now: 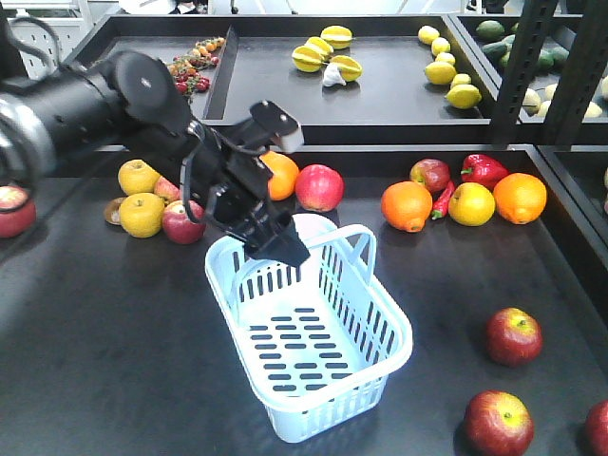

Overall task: Pick three apples into basket with both arms
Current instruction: 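Lower the light-blue basket onto the table with the left gripper, then open the left gripper and lift it off the basket handle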

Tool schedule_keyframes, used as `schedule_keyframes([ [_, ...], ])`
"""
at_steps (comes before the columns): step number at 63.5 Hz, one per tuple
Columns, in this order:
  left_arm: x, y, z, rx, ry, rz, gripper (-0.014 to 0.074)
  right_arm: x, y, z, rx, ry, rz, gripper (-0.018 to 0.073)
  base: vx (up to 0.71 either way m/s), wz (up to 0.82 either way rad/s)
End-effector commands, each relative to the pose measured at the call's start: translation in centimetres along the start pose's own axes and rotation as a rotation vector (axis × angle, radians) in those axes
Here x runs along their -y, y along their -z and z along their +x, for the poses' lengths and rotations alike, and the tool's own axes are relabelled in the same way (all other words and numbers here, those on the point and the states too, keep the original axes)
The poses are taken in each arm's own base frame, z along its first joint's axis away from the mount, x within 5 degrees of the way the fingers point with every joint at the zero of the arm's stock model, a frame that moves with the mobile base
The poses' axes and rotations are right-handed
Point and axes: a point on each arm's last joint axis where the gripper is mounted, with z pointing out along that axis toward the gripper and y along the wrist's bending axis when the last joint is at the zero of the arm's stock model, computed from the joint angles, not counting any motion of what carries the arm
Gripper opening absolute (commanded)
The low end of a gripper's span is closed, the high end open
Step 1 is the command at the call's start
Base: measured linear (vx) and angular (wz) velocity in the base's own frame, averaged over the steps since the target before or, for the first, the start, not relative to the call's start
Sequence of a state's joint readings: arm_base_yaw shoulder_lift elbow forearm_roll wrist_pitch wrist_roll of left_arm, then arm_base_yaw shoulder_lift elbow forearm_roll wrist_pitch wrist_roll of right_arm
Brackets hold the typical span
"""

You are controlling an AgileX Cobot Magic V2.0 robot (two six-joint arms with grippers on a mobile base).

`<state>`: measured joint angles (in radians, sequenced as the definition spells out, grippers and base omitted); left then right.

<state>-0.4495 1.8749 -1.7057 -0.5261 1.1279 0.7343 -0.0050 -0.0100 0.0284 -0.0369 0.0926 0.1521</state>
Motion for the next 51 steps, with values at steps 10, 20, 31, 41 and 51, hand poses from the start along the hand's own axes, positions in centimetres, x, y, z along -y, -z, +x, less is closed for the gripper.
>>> schedule_keyframes([
  [10, 4.6, 8.7, -0.9, 0.101, 0.023, -0.066, 0.0413, -0.1, 0.1, -0.5, 0.076, 0.011, -0.006, -0.0005, 0.0, 0.0],
  [20, 7.3, 13.0, -0.2, 0.152, 0.011, -0.103, 0.0195, -0.1, 0.1, -0.5, 0.076, 0.011, -0.006, -0.0005, 0.0, 0.0],
  [31, 10.7, 18.1, 0.8, 0.267, -0.035, -0.156, -0.0008, -0.1, 0.1, -0.5, 0.076, 0.011, -0.006, -0.0005, 0.0, 0.0],
  [41, 13.9, 21.9, 2.6, 0.375, -0.065, -0.192, -0.0008, -0.1, 0.1, -0.5, 0.076, 0.011, -0.006, -0.0005, 0.0, 0.0],
  [51, 15.6, 22.0, 6.4, 0.475, -0.043, -0.251, -0.0008, -0.1, 0.1, -0.5, 0.076, 0.011, -0.006, -0.0005, 0.0, 0.0],
])
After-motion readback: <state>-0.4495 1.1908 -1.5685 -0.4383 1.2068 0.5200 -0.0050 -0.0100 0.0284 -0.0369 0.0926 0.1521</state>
